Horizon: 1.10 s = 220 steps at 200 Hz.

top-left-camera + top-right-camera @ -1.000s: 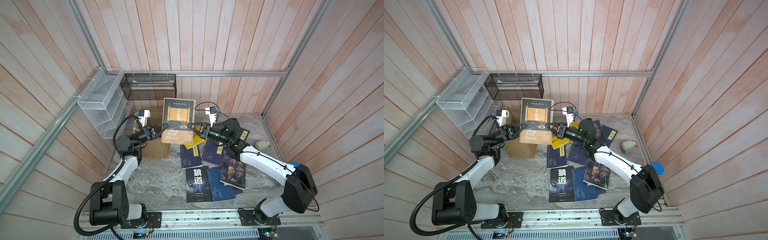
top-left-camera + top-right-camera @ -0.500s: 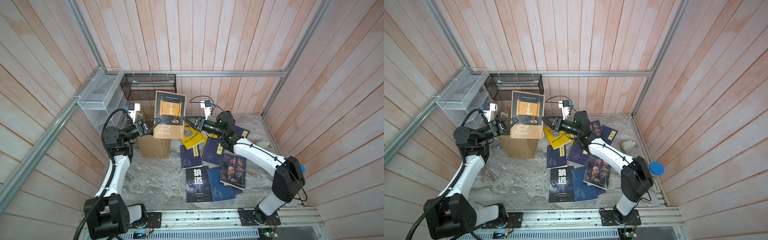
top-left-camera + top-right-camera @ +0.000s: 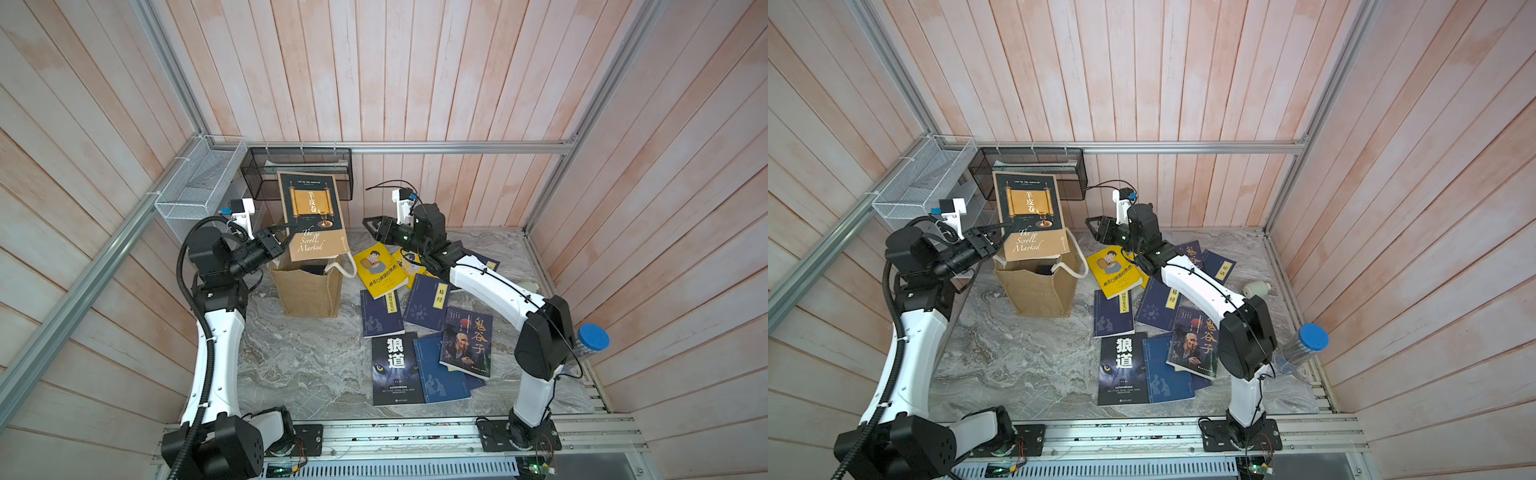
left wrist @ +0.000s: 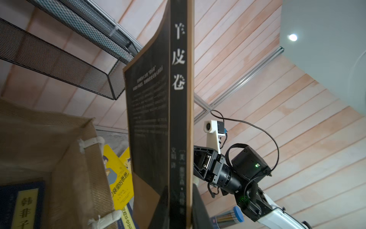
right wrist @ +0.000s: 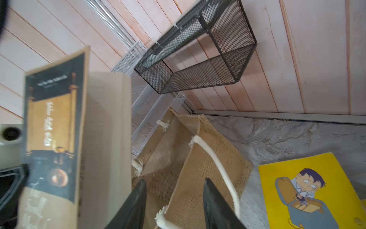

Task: Put the books into the canvas bag
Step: Place the book in the canvas bag.

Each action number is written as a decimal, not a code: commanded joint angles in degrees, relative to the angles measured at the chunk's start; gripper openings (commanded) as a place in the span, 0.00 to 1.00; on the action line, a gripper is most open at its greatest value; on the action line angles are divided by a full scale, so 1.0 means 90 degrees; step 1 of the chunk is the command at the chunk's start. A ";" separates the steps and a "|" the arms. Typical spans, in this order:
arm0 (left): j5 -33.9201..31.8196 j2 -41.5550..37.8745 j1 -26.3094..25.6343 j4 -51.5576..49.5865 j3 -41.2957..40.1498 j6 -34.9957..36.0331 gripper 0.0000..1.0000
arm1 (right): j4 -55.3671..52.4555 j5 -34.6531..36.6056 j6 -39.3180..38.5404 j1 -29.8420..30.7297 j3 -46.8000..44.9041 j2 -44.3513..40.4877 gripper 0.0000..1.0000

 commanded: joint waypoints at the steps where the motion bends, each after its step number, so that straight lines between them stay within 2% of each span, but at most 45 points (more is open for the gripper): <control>1: -0.1238 -0.0109 0.0024 -0.1016 0.0532 0.1288 0.00 | -0.0950 0.0193 -0.0469 0.0221 0.1054 0.0588 0.50; 24: -0.1540 0.0119 0.0021 -0.1212 0.0852 0.1645 0.00 | -0.1771 0.0200 -0.0606 0.0404 0.2256 0.1385 0.52; 49: -0.1627 0.0514 -0.0033 -0.1572 0.1339 0.2156 0.00 | -0.2290 0.0313 -0.0564 0.0553 0.3009 0.2004 0.53; 92: -0.2203 0.0926 -0.0188 -0.2350 0.1623 0.3357 0.00 | -0.2249 0.0078 -0.0122 0.0649 0.3136 0.2419 0.54; 156: -0.3035 0.1251 -0.0585 -0.3211 0.1403 0.4352 0.00 | -0.2328 -0.0317 0.0104 0.0727 0.3537 0.2931 0.54; 179: -0.3289 0.1323 -0.0648 -0.3411 0.1421 0.4532 0.00 | -0.2248 -0.0482 0.0218 0.0759 0.3542 0.3027 0.50; 220: -0.3898 0.1487 -0.0833 -0.4036 0.1665 0.4871 0.00 | -0.2276 -0.0369 0.0066 0.0898 0.3557 0.2978 0.34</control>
